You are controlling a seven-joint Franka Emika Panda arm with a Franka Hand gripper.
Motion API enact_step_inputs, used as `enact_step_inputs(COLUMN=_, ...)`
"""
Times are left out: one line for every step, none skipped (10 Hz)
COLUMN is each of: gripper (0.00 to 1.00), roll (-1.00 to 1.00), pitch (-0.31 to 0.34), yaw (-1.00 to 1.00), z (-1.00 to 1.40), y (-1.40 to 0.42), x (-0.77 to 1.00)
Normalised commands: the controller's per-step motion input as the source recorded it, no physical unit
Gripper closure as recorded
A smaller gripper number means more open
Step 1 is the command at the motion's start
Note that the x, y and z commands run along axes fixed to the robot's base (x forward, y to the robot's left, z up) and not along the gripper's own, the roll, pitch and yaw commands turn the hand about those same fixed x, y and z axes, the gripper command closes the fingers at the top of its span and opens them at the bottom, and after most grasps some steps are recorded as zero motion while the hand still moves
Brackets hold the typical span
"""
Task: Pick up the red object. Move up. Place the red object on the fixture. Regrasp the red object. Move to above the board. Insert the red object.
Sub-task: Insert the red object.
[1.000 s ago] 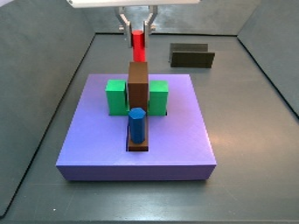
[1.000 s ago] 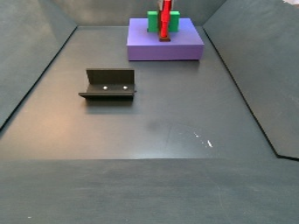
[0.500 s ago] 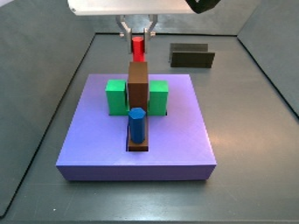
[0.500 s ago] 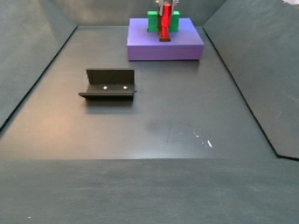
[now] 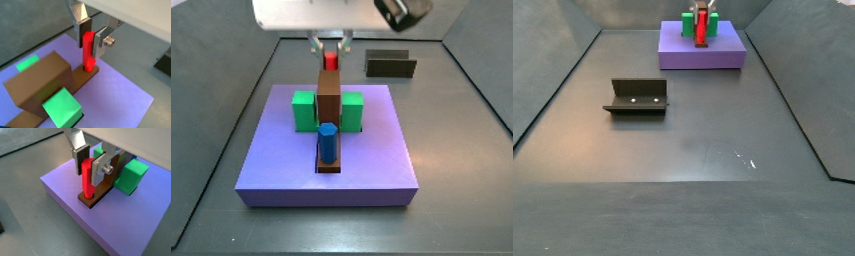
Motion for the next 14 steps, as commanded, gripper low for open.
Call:
enact_step_inputs(gripper=1.0, roll=0.03, pitch=0.0, yaw=0.0, z=-0.49, y=-0.05, x=0.17)
enact_step_inputs(gripper=1.0, roll=0.1, pitch=0.0, yaw=0.0, z=-0.51, y=0.0, x=0.21)
enact_step_inputs(gripper=1.0, roll=0.12, pitch=0.051, yaw=0.0, z=-0.36, y=0.04, x=0.24)
enact_step_inputs(gripper=1.0, roll=0.04, pitch=0.166, yaw=0.0, z=0.02, y=0.1, x=0.23)
enact_step_inputs(gripper=1.0, roll=0.03, pitch=0.177, yaw=0.0, z=0.18, y=0.1, x=0.1)
enact_step_inputs(gripper=1.0, roll=0.07, pitch=0.15, yaw=0.0, z=0.0, y=0.0, x=0.16)
enact_step_inputs(gripper=1.0, roll=0.09, pitch=0.114, yaw=0.0, z=0.0, y=-0.01, x=0.15)
enact_step_inputs(gripper=1.0, roll=0.08, pitch=0.151, yaw=0.0, z=0.15, y=-0.08, x=0.18)
enact_step_inputs(gripper=1.0, roll=0.11, pitch=0.141, yaw=0.0, z=0.2, y=-0.08, x=0.1)
enact_step_inputs(gripper=1.0, roll=0.19, pitch=0.119, yaw=0.02, z=0.15, y=-0.12, x=0.0)
enact_step_inputs(gripper=1.0, roll=0.26, pitch=0.139, yaw=0.03, z=0.11, y=-0.16, x=0.07)
enact_step_inputs(gripper=1.0, roll=0.3, pitch=0.123, yaw=0.02, z=0.0, y=-0.1, x=0.04)
enact_step_inputs(gripper=1.0, roll=0.31, pitch=0.1, yaw=0.01, z=0.0, y=-0.06, x=0.04)
enact_step_inputs(gripper=1.0, roll=0.25, pitch=0.051, yaw=0.0, z=-0.09, y=-0.02, x=0.04)
